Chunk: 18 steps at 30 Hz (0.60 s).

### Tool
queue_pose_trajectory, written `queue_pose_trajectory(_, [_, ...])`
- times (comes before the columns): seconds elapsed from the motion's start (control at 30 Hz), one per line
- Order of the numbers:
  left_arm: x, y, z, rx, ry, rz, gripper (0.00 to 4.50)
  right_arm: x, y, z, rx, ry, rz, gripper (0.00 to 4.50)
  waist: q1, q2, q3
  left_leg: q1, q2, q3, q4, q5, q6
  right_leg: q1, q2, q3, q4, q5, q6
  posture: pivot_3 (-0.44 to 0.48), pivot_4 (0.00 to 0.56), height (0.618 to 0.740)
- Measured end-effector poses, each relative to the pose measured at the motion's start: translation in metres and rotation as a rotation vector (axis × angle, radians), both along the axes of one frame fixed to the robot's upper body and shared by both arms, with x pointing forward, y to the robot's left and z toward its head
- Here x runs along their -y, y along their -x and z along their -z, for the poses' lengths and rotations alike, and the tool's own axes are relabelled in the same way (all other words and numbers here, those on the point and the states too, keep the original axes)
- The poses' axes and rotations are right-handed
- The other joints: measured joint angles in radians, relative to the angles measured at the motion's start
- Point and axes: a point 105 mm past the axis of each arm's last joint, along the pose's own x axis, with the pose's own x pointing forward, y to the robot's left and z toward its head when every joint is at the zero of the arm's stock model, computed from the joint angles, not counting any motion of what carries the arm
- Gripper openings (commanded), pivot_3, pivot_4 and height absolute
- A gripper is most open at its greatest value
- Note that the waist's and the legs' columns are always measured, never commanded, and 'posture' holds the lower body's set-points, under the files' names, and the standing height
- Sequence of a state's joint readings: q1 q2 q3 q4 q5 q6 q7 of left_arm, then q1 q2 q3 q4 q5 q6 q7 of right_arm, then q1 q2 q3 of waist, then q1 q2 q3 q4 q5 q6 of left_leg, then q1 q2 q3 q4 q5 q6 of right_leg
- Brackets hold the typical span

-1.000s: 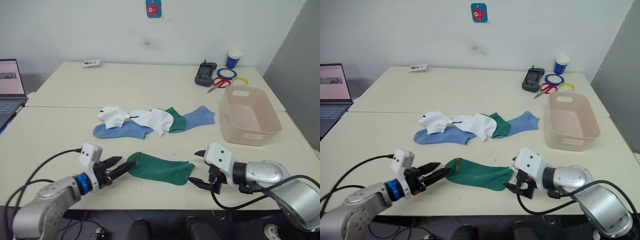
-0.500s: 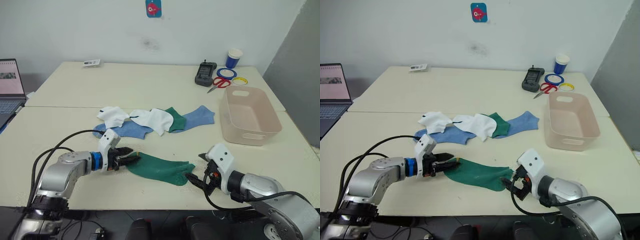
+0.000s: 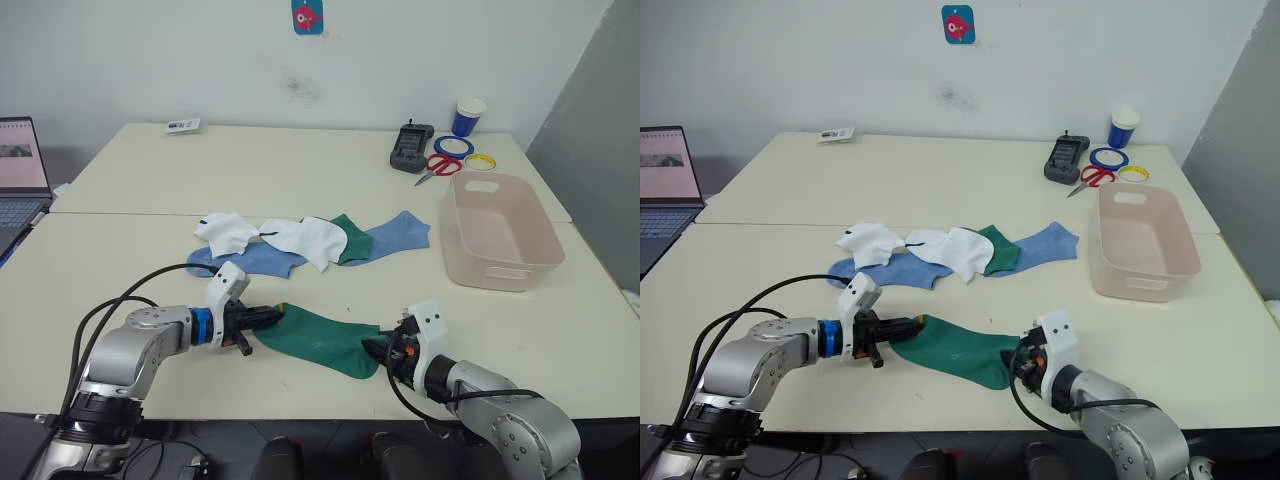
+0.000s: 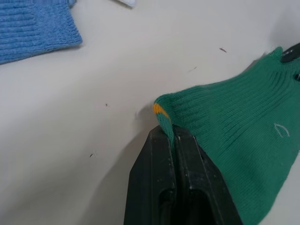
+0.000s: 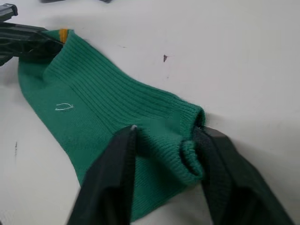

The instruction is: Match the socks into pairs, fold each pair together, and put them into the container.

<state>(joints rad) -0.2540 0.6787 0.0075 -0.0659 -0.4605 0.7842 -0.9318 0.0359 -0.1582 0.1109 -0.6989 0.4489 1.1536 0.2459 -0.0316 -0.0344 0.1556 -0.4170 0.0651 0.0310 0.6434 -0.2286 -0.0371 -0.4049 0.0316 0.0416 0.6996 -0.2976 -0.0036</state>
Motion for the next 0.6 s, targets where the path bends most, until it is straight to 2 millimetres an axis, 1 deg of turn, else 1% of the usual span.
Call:
queue_pose_trajectory(0.07, [0.001,0.0,-0.001,-0.002,0.003,-0.004,0.0,0.001,0.001,0.0,-0.001,0.01,-0.014,0.19,0.0,0.0,0.0,0.0,0.0,0.0,0.0,0.0,0.0,0.0,0.0,0.0,0.0,0.0,0.0,0.0,0.15,0.732])
queue_pose_trajectory(0.1, [0.001,0.0,-0.002,-0.002,0.003,-0.009,0.0,0.002,0.002,0.001,0.0,0.019,-0.019,0.05,0.0,0.0,0.0,0.0,0.0,0.0,0.0,0.0,0.0,0.0,0.0,0.0,0.0,0.0,0.0,0.0,0.15,0.732])
queue_pose_trajectory(0.2, [0.001,0.003,-0.006,0.005,0.022,-0.03,0.0,0.006,0.001,-0.001,0.015,0.05,-0.026,0.05,-0.001,0.0,0.0,0.0,0.0,0.0,0.0,0.0,0.0,0.0,0.0,0.0,0.0,0.0,0.0,0.0,0.15,0.732])
queue_pose_trajectory(0.3, [-0.002,0.012,-0.009,0.01,0.051,-0.067,0.0,0.011,0.0,-0.01,0.056,0.075,-0.037,0.05,-0.004,0.0,0.0,0.0,0.001,0.0,0.0,0.0,0.0,0.0,0.0,0.001,0.0,0.0,0.0,0.0,0.15,0.732])
queue_pose_trajectory(0.37, [-0.004,0.026,-0.01,-0.014,0.078,-0.09,0.0,0.011,0.001,-0.018,0.085,0.069,-0.065,0.05,-0.006,0.0,0.0,0.0,0.002,0.0,-0.001,0.0,0.0,0.0,0.0,0.001,0.0,0.0,0.0,0.0,0.15,0.732])
queue_pose_trajectory(0.43, [-0.003,0.039,-0.008,-0.042,0.091,-0.098,0.0,0.012,0.002,-0.023,0.096,0.07,-0.075,0.05,-0.004,0.0,0.0,0.0,0.002,0.0,-0.001,0.0,0.0,0.0,0.0,0.0,0.0,0.0,0.0,0.0,0.15,0.732])
queue_pose_trajectory(0.5, [-0.003,0.056,-0.003,-0.073,0.094,-0.109,0.0,0.015,0.005,-0.023,0.085,0.083,-0.109,0.05,-0.004,0.0,0.0,0.001,0.002,0.0,-0.001,0.0,0.0,0.0,-0.001,0.001,0.0,0.0,0.0,0.0,0.15,0.732])
queue_pose_trajectory(0.6, [-0.001,0.066,0.002,-0.088,0.107,-0.139,0.0,0.017,0.01,-0.021,0.059,0.105,-0.158,0.05,-0.002,0.0,0.0,0.001,0.001,0.0,-0.001,0.0,0.0,0.0,-0.002,0.0,-0.001,0.0,0.0,0.0,0.15,0.732])
